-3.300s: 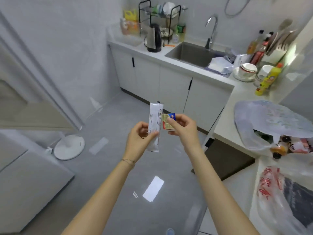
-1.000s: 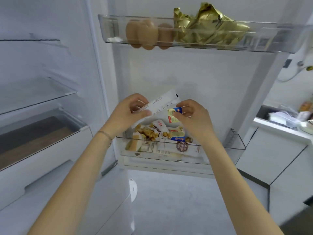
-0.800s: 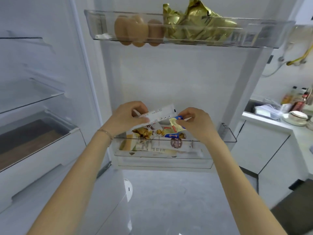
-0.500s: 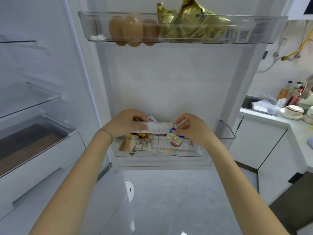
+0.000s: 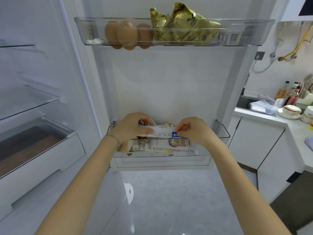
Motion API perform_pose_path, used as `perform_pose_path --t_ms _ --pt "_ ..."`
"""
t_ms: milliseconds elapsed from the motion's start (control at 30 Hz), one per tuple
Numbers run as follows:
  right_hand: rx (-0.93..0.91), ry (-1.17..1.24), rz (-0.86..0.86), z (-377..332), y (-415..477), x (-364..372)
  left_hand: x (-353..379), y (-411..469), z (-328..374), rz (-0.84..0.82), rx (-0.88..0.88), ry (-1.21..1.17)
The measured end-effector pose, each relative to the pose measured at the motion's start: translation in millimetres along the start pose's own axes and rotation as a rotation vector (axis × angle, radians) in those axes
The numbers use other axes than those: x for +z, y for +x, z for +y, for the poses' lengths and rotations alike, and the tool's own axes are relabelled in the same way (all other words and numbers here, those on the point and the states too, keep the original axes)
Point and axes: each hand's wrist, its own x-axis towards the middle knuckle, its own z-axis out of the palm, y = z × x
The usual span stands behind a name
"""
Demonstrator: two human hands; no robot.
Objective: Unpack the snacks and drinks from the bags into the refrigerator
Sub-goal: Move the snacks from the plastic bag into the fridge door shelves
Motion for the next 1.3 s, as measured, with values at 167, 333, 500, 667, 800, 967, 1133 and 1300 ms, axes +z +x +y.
perform_pose_path --t_ms 167,333,500,667,800,967,1133,1300 --pt "0.011 -0.008 0.02 3.2 -5.6 -2.0 10.1 3.6 -1.3 -0.006 -0.004 0.044" --pt "0.017 0.012 0.071 8.2 -14.9 -3.8 13.6 4.7 -2.1 -0.004 -0.009 0.101" --pt "-0.073 -0.037 0.23 8.5 -26.1 -3.8 17.3 -1.2 0.2 0.163 0.059 0.192" --pt "-0.141 -0.213 0.359 7.7 -39.8 -4.3 28.1 -9.6 6.2 0.28 0.13 0.357" --pt "-0.168 -0.341 0.469 12.3 -54.8 -10.4 44.1 -15.4 17.8 0.299 0.151 0.392" --pt "-0.095 -0.438 0.574 26.4 -80.0 -24.7 69.2 -5.3 44.9 0.277 0.225 0.443" --pt "0.071 -0.496 0.593 62.2 -115.2 -52.0 111.0 13.0 79.8 0.249 0.349 0.492" --pt "0.204 -0.531 0.605 111.5 -149.8 -94.2 172.5 38.0 137.2 0.193 0.493 0.481"
